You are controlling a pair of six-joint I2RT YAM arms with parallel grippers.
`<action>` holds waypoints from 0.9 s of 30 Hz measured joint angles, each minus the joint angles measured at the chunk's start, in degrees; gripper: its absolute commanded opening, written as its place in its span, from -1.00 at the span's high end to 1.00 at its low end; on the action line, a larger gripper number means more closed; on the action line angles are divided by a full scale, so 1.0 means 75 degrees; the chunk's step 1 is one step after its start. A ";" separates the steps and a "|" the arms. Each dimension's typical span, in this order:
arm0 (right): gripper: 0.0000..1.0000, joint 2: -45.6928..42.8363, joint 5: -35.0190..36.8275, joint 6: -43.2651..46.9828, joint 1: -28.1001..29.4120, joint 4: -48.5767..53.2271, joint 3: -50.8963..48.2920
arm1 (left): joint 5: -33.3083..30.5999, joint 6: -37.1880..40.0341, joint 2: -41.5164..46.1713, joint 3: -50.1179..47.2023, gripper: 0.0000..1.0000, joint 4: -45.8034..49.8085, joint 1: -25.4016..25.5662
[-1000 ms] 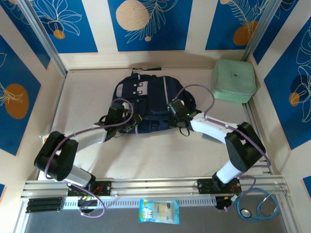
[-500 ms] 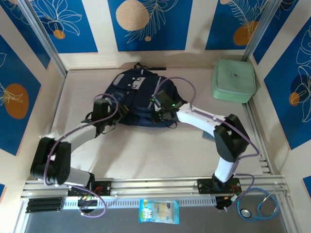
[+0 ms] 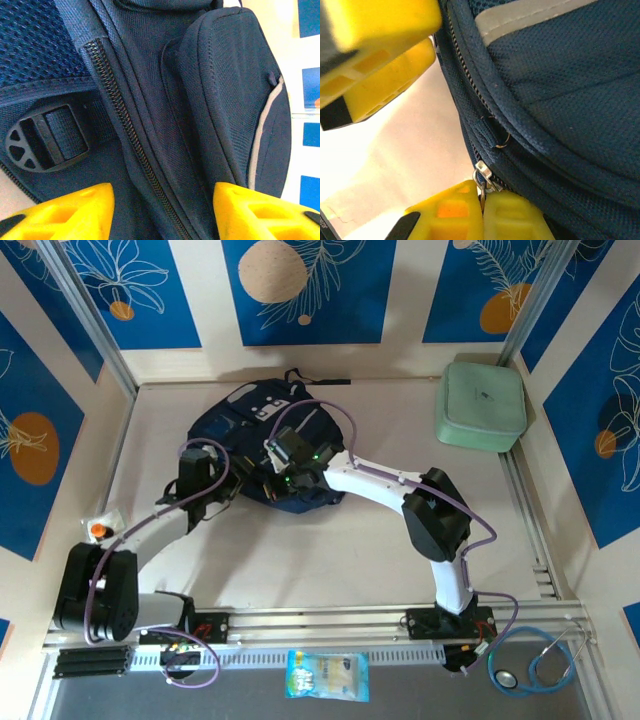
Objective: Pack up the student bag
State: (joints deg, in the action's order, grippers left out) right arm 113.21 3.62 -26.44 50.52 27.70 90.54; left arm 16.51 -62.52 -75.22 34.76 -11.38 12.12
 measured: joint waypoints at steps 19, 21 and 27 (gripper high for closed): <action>1.00 -0.0941 0.1154 0.0621 -0.0064 -0.0201 -0.1422 | 0.0385 0.0047 -0.0638 0.0175 1.00 -0.0143 -0.0015; 1.00 -0.1309 0.1311 0.0731 -0.0268 -0.0152 -0.1716 | 0.0481 0.0143 -0.0638 0.0187 1.00 -0.0131 -0.0015; 1.00 -0.1559 0.1708 0.0656 -0.1020 0.0149 -0.1877 | 0.0527 0.0356 -0.0650 0.0233 1.00 -0.0102 -0.0017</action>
State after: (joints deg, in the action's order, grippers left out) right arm 101.51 16.43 -21.52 42.87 28.82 76.47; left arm 20.47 -59.86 -80.09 36.51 -12.14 11.99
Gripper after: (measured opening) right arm 0.055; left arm 0.051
